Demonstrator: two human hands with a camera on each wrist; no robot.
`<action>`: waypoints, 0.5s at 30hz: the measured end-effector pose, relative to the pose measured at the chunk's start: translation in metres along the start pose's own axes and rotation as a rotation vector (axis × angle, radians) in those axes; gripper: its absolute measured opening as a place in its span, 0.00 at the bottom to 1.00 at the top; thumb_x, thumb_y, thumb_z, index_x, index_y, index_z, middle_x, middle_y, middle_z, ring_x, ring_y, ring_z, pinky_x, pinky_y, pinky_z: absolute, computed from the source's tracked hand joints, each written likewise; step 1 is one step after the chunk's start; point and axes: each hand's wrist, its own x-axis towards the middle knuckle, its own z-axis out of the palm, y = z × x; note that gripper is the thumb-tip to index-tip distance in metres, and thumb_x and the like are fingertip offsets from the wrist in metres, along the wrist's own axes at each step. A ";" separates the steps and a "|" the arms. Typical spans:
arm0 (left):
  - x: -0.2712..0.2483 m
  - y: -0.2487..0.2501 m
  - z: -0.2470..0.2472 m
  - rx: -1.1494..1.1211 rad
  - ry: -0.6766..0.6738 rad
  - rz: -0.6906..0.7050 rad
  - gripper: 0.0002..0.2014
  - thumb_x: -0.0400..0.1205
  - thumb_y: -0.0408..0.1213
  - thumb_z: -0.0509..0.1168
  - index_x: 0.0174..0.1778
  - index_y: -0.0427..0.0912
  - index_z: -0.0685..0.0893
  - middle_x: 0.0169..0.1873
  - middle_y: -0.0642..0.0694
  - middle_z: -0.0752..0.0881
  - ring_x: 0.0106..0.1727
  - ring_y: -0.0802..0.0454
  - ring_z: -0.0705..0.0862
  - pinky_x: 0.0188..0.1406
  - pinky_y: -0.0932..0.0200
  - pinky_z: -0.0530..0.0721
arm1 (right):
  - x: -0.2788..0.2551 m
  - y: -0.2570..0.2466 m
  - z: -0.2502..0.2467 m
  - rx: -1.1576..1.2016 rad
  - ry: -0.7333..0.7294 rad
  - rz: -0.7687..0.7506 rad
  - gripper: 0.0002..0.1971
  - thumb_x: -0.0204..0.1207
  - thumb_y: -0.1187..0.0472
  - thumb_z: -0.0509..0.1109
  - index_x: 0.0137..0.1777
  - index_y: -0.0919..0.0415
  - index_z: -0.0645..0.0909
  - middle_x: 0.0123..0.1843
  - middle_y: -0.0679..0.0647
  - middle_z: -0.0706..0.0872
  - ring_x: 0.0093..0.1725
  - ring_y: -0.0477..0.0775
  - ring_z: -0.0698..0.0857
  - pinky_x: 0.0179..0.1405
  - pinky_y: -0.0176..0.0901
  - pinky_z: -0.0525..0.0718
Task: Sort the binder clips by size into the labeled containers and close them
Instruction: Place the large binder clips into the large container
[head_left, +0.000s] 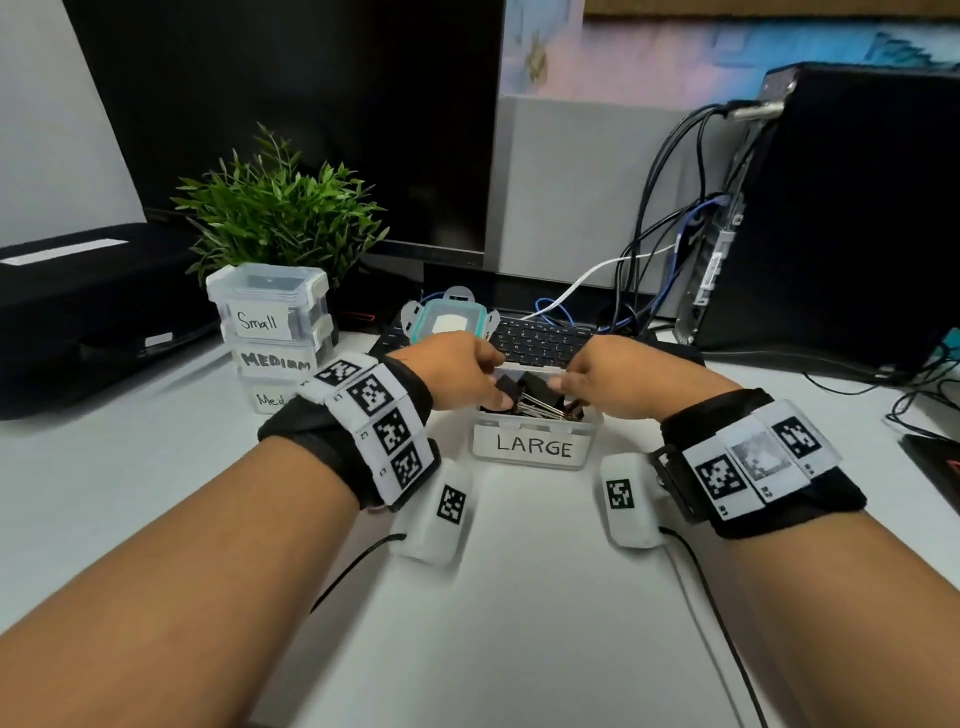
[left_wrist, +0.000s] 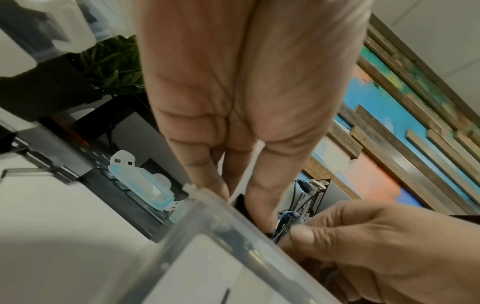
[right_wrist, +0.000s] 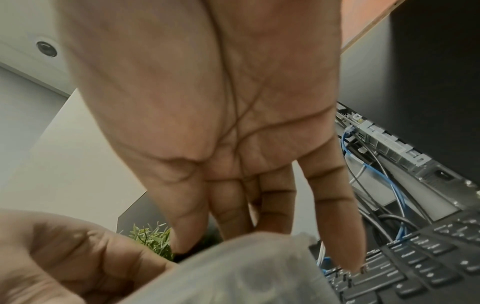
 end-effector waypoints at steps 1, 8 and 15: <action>0.001 0.000 0.001 -0.007 0.002 0.011 0.28 0.77 0.41 0.72 0.74 0.48 0.74 0.59 0.51 0.83 0.62 0.53 0.80 0.66 0.61 0.72 | 0.001 -0.001 0.001 0.010 0.008 0.009 0.19 0.84 0.49 0.60 0.46 0.63 0.84 0.33 0.53 0.79 0.33 0.49 0.76 0.28 0.39 0.69; 0.008 -0.016 0.001 -0.266 -0.039 0.046 0.26 0.80 0.28 0.66 0.75 0.45 0.73 0.53 0.51 0.83 0.60 0.53 0.81 0.72 0.54 0.74 | 0.001 -0.002 0.003 -0.018 -0.039 -0.014 0.12 0.80 0.53 0.66 0.57 0.55 0.86 0.48 0.52 0.86 0.48 0.51 0.82 0.44 0.42 0.77; -0.002 -0.037 -0.011 -0.677 -0.114 0.073 0.25 0.80 0.16 0.60 0.69 0.44 0.76 0.51 0.44 0.82 0.54 0.51 0.83 0.58 0.59 0.84 | 0.003 -0.003 0.005 -0.050 -0.038 -0.020 0.09 0.79 0.53 0.68 0.54 0.54 0.85 0.46 0.55 0.86 0.47 0.54 0.83 0.44 0.44 0.79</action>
